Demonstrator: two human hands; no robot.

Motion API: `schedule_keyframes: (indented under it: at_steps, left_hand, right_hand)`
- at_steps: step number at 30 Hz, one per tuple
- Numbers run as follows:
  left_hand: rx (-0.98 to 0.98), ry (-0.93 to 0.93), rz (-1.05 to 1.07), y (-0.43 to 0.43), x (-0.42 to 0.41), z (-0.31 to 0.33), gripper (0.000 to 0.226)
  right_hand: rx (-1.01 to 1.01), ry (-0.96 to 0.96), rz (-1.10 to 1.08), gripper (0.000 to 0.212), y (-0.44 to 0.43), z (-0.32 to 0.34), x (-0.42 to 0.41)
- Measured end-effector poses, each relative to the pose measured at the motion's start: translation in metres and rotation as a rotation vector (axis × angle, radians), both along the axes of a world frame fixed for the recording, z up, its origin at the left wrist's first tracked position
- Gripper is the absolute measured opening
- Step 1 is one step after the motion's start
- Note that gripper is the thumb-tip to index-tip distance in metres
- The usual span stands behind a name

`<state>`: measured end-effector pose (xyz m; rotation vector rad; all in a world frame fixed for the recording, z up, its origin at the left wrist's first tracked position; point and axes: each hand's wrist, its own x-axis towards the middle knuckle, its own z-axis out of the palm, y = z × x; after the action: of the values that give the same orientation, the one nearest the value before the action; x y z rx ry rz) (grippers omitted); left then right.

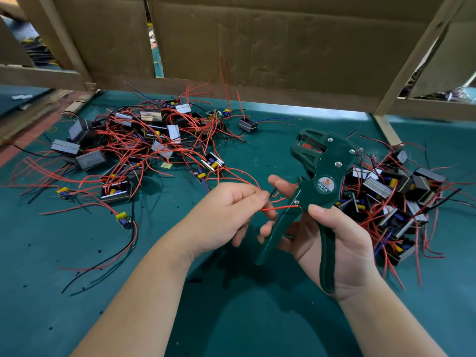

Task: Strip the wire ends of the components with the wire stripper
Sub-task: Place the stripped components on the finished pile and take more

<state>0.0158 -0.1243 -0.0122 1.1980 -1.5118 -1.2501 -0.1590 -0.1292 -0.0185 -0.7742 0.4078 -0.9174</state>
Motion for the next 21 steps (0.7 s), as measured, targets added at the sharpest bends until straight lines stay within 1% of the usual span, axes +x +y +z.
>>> schedule_keyframes:
  at_steps: [5, 8, 10, 12, 13, 16, 18, 21]
  left_hand:
    - [-0.012, 0.010, 0.004, 0.000, 0.001, -0.001, 0.033]
    - [-0.045, -0.049, 0.003, 0.000, 0.004, -0.001, 0.031]
    - [-0.072, -0.111, -0.003, 0.001, 0.005, -0.002, 0.027]
    - [-0.086, -0.148, 0.007, 0.000, 0.005, -0.003, 0.021]
    - [-0.106, -0.165, 0.021, 0.000, 0.006, -0.004, 0.018]
    - [-0.211, -0.189, 0.072, 0.000, 0.007, -0.003, 0.013]
    - [-0.272, -0.155, 0.098, 0.000, 0.009, 0.000, 0.012]
    - [-0.297, -0.073, 0.171, 0.001, 0.012, 0.004, 0.012]
  right_hand:
    - [-0.036, 0.040, -0.066, 0.063, -0.002, -0.001, -0.001]
    - [-0.034, 0.055, -0.088, 0.061, -0.003, 0.000, -0.002]
    - [-0.002, 0.046, -0.097, 0.063, -0.003, 0.001, -0.002]
    - [0.046, 0.011, -0.068, 0.071, -0.003, 0.002, -0.004]
    - [0.076, -0.017, -0.047, 0.071, -0.003, 0.003, -0.005]
    - [0.162, -0.075, -0.029, 0.059, -0.006, 0.008, -0.012]
    - [0.193, -0.018, -0.017, 0.054, -0.010, 0.012, -0.020]
    - [0.207, 0.174, 0.106, 0.053, -0.014, 0.016, -0.029]
